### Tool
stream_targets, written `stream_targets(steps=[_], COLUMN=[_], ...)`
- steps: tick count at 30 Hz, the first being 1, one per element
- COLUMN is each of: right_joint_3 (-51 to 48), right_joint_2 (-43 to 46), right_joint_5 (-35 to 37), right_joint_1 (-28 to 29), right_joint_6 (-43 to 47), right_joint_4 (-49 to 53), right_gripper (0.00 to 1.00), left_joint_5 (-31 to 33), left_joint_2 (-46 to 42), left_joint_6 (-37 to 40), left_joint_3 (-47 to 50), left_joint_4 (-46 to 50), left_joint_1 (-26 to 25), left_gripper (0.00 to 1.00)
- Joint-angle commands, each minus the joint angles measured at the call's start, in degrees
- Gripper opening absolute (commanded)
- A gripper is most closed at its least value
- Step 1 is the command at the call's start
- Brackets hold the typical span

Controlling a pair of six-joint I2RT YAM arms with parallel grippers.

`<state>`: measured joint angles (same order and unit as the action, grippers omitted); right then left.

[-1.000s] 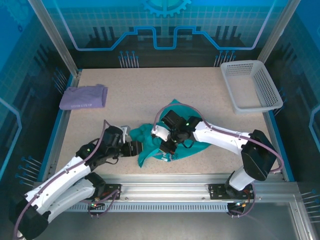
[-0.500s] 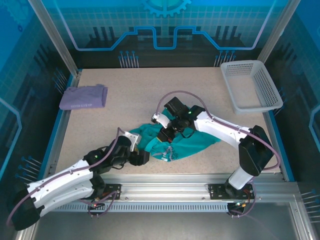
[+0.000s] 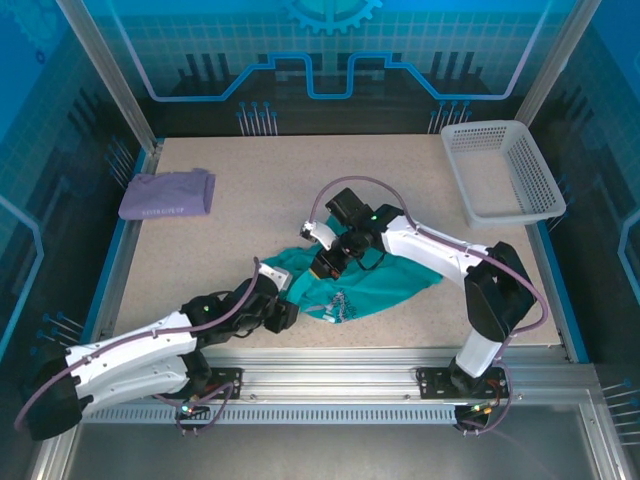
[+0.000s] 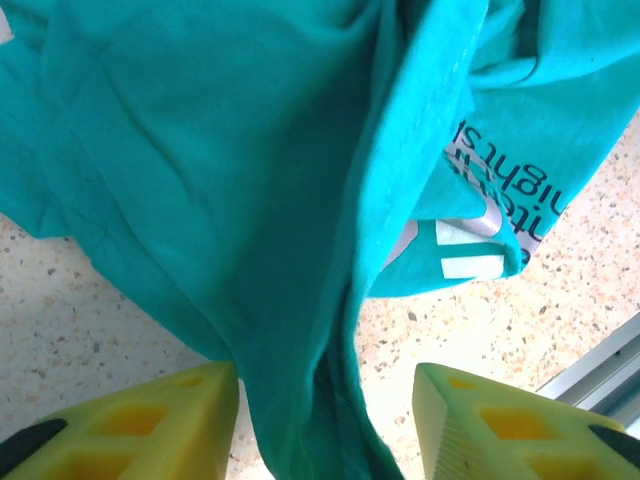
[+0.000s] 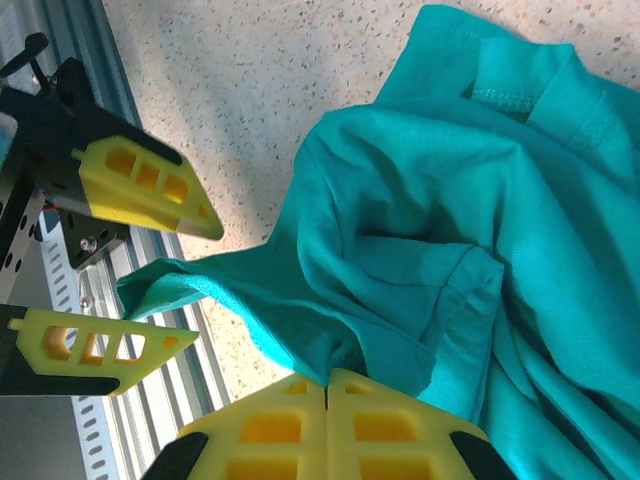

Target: Fold the inside-out t-shirt

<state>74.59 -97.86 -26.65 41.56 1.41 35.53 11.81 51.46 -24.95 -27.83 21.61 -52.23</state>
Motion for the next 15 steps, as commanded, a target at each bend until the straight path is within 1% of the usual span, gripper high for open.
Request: stream_targets(steps=[1, 5, 6, 8, 9, 12, 14, 15], right_joint_3=[1.8, 2.5, 2.5, 2.3, 2.3, 1.8, 1.6, 1.7], right_joint_2=[-0.9, -1.5, -1.5, -1.4, -1.3, -1.1, -1.0, -0.9], right_joint_5=[-1.6, -1.9, -2.0, -1.8, -1.8, -1.6, -1.3, -0.9], right_joint_1=[-0.9, -1.0, -0.9, -0.9, -0.9, -0.9, -0.9, -1.0], right_joint_6=[-0.8, -0.9, -0.8, -0.8, -0.8, -0.9, -1.3, -1.5], right_joint_4=[0.6, 0.4, 0.4, 0.4, 0.5, 0.2, 0.2, 0.2], right_gripper=[0.00, 0.00, 0.00, 0.00, 0.00, 0.00, 0.00, 0.00], left_joint_5=[1.2, 0.7, 1.0, 1.4, 1.7, 3.1, 4.3, 5.1], left_joint_2=[0.5, 1.3, 1.5, 2.1, 2.2, 1.9, 1.3, 0.9], left_joint_6=[-0.1, -0.7, -0.9, -1.0, -0.9, -0.6, -0.5, -0.6], left_joint_3=[-2.1, -2.5, -2.6, -2.9, -2.9, -2.9, -3.1, -3.2], left_joint_4=[4.0, 4.5, 4.8, 5.4, 5.4, 4.8, 4.4, 4.4], left_joint_1=[-1.1, -1.4, -1.4, -1.5, -1.5, -1.5, -1.5, -1.5], left_gripper=[0.49, 0.51, 0.50, 0.44, 0.41, 0.26, 0.13, 0.09])
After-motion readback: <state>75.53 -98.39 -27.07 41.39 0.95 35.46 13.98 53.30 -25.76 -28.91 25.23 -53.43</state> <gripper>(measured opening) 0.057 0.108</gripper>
